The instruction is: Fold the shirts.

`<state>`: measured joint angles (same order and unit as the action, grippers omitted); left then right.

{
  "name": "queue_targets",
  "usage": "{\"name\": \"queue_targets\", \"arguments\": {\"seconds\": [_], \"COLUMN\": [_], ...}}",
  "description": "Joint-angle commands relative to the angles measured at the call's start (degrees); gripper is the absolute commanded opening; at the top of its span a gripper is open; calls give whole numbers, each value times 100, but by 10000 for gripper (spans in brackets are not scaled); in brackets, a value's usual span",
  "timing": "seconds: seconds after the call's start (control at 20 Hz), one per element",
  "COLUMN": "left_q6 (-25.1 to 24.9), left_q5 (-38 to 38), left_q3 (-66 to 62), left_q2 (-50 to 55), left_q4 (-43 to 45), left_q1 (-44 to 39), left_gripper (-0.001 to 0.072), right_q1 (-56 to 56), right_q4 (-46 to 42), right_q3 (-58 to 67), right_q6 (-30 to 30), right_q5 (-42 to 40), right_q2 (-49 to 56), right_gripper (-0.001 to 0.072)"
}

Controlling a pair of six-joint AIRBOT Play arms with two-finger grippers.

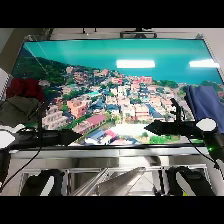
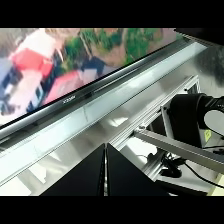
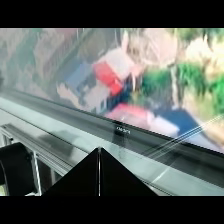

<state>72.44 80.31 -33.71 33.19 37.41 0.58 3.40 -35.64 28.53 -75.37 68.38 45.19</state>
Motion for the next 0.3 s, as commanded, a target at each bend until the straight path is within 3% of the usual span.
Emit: {"name": "queue_targets", "arguments": {"seconds": [0.0, 0.25], "left_q6": [24, 28], "left_q5": [-46, -79], "left_q3": [101, 101], "left_q2": [-107, 221], "left_q4": [9, -2], "left_q1": [-7, -9], "left_gripper": [15, 15], "right_q1": [-28, -28], "right_q4": [101, 101], "right_q3": [-9, -9], "right_q6": [-2, -2], "right_q5": [-50, -48], "right_q2": [-7, -4], "right_gripper": [20, 20]}}
